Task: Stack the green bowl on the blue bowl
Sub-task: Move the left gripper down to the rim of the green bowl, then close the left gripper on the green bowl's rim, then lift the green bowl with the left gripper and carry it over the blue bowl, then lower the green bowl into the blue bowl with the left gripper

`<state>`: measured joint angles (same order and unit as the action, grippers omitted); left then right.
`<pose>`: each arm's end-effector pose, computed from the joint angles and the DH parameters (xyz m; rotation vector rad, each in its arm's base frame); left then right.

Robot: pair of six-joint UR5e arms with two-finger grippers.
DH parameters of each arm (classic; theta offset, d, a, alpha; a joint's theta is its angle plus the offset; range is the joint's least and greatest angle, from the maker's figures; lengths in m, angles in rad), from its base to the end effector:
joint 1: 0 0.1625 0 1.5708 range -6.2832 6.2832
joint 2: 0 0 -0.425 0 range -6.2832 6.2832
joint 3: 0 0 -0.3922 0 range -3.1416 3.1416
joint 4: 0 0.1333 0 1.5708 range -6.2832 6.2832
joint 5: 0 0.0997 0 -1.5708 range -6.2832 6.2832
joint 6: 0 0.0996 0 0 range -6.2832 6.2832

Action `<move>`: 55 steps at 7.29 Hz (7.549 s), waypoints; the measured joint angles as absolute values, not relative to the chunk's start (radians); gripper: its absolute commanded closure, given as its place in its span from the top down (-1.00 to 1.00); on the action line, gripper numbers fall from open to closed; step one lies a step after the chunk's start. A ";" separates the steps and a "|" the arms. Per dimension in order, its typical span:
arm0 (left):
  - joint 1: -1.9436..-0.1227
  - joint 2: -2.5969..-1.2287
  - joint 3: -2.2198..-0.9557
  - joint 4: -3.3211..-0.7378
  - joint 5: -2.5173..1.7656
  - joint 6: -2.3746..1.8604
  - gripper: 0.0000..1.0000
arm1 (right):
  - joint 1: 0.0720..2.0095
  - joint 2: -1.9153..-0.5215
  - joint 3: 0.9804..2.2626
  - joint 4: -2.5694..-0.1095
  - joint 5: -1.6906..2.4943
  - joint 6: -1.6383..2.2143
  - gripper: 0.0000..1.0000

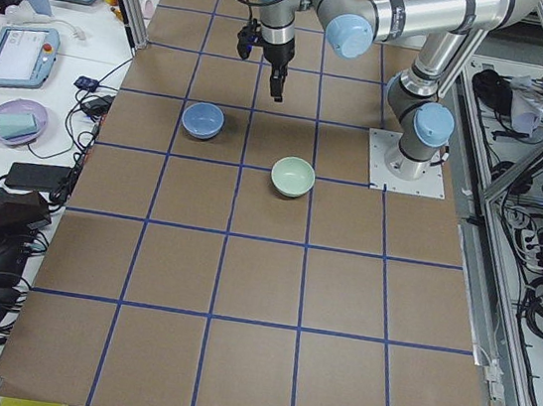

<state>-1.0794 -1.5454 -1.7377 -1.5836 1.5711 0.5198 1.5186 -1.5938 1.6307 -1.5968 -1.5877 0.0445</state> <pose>0.0999 -0.4691 0.4183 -0.0435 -3.0599 -0.2072 0.1064 -0.4870 0.4723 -0.1509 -3.1210 -0.0171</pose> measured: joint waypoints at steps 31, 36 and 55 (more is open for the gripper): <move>-0.721 -1.759 -2.231 -0.865 1.480 0.909 -1.00 | 1.519 -1.594 1.631 -1.597 -1.588 0.045 1.00; -0.719 -1.754 -2.221 -0.865 1.474 0.916 -1.00 | 1.519 -1.594 1.631 -1.597 -1.587 0.044 1.00; -1.143 -1.993 -1.621 -1.074 1.106 0.352 -1.00 | 1.519 -1.594 1.631 -1.597 -1.588 0.045 1.00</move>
<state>-1.1430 -1.9928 -1.6214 -1.0744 1.1058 0.3515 1.5187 -1.5938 1.6306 -1.5969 -1.5875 0.0445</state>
